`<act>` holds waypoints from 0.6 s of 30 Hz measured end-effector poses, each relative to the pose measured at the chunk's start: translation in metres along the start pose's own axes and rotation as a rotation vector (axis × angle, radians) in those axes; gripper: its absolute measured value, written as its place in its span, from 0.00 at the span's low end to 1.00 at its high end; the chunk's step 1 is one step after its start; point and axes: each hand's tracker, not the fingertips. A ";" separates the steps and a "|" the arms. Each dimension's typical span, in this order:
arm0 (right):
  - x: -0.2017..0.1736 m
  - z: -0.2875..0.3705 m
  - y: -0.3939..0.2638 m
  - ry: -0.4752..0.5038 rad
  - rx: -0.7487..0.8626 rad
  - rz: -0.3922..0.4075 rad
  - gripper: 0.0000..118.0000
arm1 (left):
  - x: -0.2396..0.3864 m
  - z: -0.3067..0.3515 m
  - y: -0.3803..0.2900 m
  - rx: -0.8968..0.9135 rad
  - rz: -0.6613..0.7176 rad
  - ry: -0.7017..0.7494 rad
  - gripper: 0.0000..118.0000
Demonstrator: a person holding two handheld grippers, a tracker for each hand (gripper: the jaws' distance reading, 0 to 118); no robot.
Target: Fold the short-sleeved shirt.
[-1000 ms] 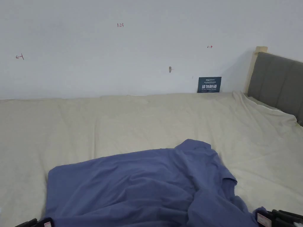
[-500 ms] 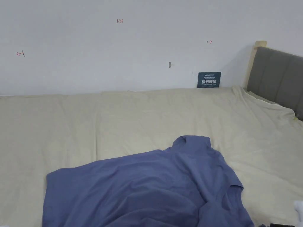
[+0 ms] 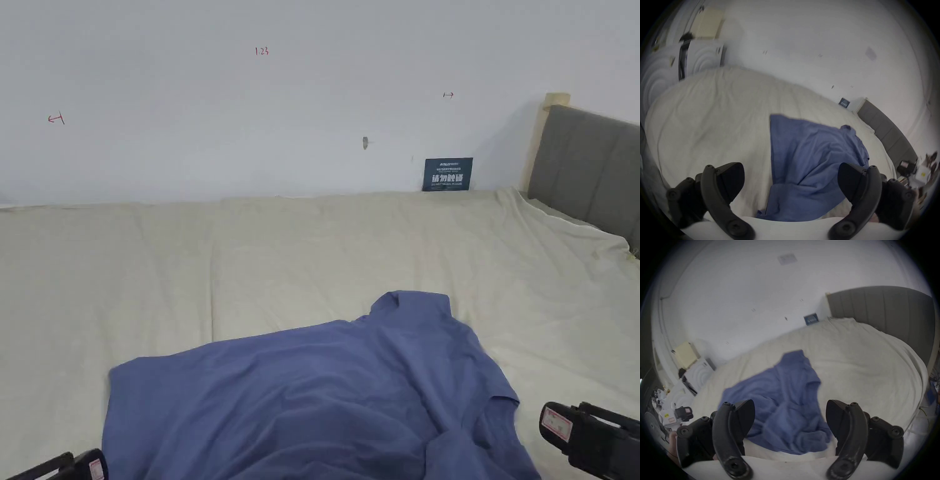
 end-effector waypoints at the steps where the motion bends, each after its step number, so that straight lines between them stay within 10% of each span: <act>1: -0.007 0.005 0.001 0.032 0.027 0.022 0.59 | 0.009 0.009 0.001 0.045 -0.045 -0.002 0.76; 3: -0.019 0.012 -0.001 0.051 0.100 0.071 0.00 | 0.026 0.021 0.002 0.121 -0.145 0.008 0.26; 4: -0.026 0.011 0.000 0.015 0.124 0.109 0.00 | 0.035 0.023 0.002 0.147 -0.195 0.014 0.00; 18: -0.060 -0.011 -0.007 0.144 0.017 0.158 0.00 | 0.021 -0.075 0.117 -0.056 -0.175 -0.018 0.00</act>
